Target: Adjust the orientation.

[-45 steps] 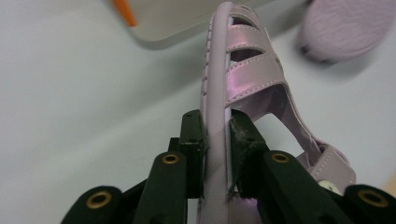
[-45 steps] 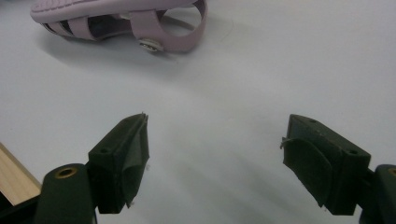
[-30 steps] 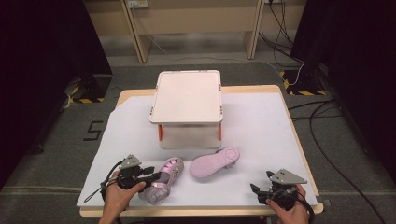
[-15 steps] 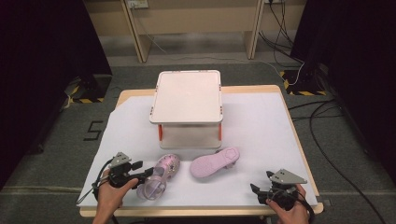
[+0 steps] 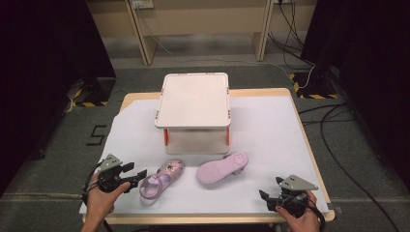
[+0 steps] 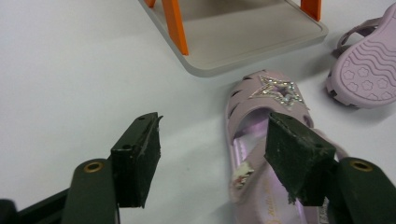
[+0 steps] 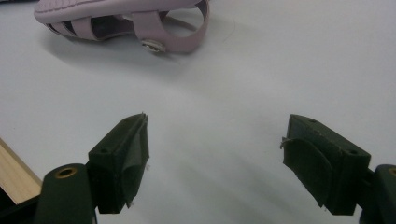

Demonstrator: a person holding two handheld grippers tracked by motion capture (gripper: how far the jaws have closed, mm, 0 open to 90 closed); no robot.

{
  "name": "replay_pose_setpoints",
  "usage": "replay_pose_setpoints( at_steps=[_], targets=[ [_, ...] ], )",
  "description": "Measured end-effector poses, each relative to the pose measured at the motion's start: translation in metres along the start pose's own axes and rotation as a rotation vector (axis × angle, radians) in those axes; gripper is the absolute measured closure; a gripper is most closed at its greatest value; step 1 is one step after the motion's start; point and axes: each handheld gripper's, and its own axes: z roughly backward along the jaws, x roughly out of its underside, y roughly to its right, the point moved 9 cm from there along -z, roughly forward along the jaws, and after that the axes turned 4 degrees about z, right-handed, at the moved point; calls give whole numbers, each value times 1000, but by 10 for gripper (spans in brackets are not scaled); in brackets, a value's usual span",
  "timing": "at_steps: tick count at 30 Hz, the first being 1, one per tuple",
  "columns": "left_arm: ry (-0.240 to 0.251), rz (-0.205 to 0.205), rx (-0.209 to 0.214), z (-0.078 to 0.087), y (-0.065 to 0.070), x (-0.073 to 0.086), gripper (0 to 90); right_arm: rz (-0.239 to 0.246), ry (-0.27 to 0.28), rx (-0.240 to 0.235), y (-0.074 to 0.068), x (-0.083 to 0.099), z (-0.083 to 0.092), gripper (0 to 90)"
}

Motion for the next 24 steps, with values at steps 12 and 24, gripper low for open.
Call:
replay_pose_setpoints(
  at_steps=[12,24],
  targets=[
    [-90,-143,38,2,24,5,337,2,2,0,0,0,1,232],
    [-110,-191,48,-12,30,13,338,5,1,1,1,0,0,234]
  ],
)
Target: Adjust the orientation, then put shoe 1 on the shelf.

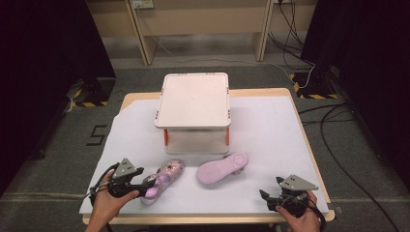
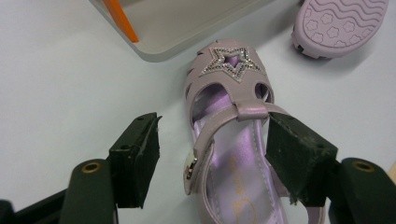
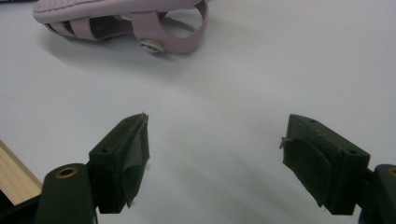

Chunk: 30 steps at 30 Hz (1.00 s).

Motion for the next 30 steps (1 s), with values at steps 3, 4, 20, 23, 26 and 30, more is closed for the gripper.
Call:
replay_pose_setpoints(
  at_steps=[3,4,20,23,26,30],
  targets=[
    [3,-6,8,-2,2,0,326,0,0,-1,0,0,-1,234],
    [3,-9,14,-2,3,0,328,-3,-3,-2,0,0,-1,235],
    [-1,-68,42,-11,15,4,383,18,-4,-11,-3,0,-2,236],
    [18,-49,56,-18,17,4,455,15,-5,-10,-3,0,-2,236],
    [46,-87,25,-19,18,2,663,16,-4,-16,-4,0,-3,238],
    [82,-79,15,-16,20,-3,804,16,-7,-16,-4,0,-3,238]
  ],
)
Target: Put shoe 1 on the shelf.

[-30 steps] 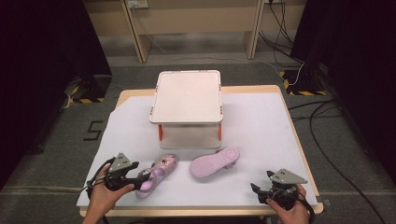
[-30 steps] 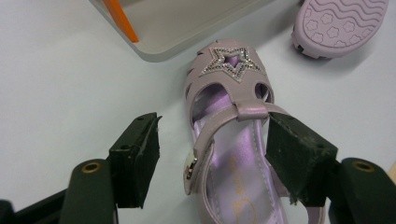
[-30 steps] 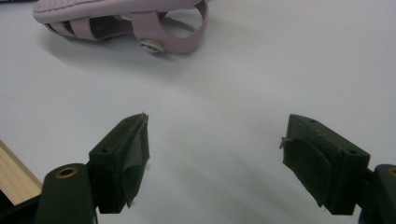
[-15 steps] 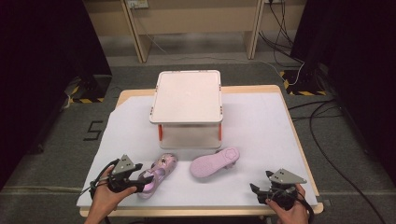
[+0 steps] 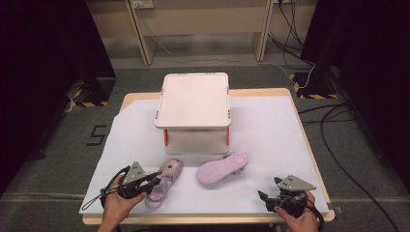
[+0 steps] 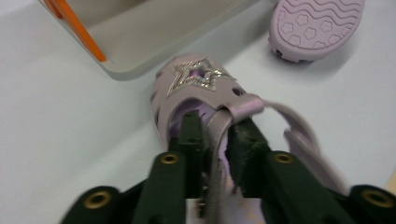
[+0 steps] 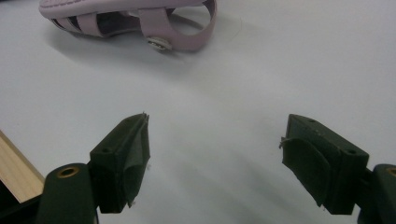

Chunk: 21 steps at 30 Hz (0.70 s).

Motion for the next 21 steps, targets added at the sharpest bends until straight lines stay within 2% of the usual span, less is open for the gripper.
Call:
replay_pose_setpoints(
  at_steps=[3,5,9,16,21],
  targets=[
    [43,-14,-10,3,4,-10,821,-4,0,1,0,0,0,238],
    [54,-32,-20,5,5,-17,824,-4,2,2,1,0,0,238],
    [92,-18,-21,3,4,-31,828,-5,2,0,0,0,0,239],
    [128,-7,-43,-16,-2,-53,827,-6,4,-1,1,0,0,239],
    [132,0,-81,-32,-12,-65,827,-6,1,3,2,1,0,240]
  ],
)
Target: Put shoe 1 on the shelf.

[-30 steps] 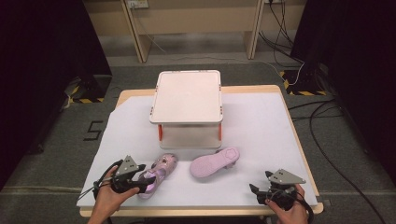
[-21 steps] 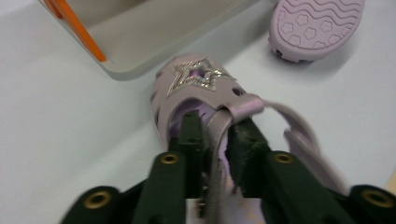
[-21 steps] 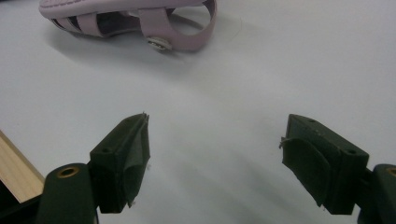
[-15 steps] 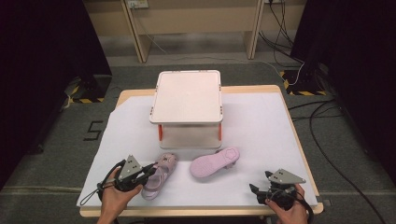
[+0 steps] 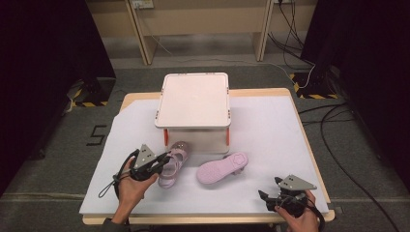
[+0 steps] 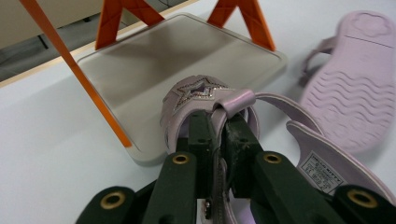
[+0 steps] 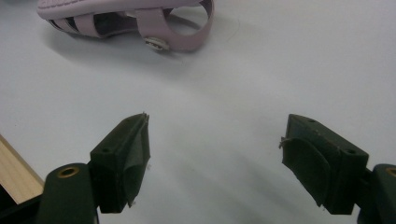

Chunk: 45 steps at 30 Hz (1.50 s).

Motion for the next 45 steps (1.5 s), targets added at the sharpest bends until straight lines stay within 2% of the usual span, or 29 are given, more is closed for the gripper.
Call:
replay_pose_setpoints(
  at_steps=[5,10,15,18,21,24,27,29,31,33,38,40,45],
  targets=[
    [7,2,-46,-21,-9,-9,825,3,2,-4,-1,0,0,240],
    [12,9,-65,-41,-13,-15,822,2,4,-3,0,0,0,239],
    [12,7,-93,-58,-17,-14,819,1,6,-6,0,0,0,239],
    [19,22,-114,-66,-22,-15,818,5,6,-5,0,0,0,240],
    [18,8,-141,-73,-26,-14,814,2,3,-6,0,0,0,239],
    [3,17,-152,-77,-28,-10,757,1,3,-6,0,0,0,239],
    [9,44,-151,-74,-28,-11,636,-1,2,-6,0,1,1,239],
    [19,62,-159,-70,-28,-15,506,4,3,-6,0,0,0,239],
    [36,62,-162,-63,-28,-21,427,5,2,-5,0,0,0,239],
    [45,75,-157,-56,-27,-26,379,5,1,-4,0,1,0,239],
    [36,106,-94,-37,-14,-27,308,0,2,-5,0,1,0,239],
    [29,127,-57,-30,-7,-23,282,-1,2,-4,0,0,0,239],
    [8,155,-10,-17,6,-2,245,2,4,-6,-1,0,0,239]
  ],
)
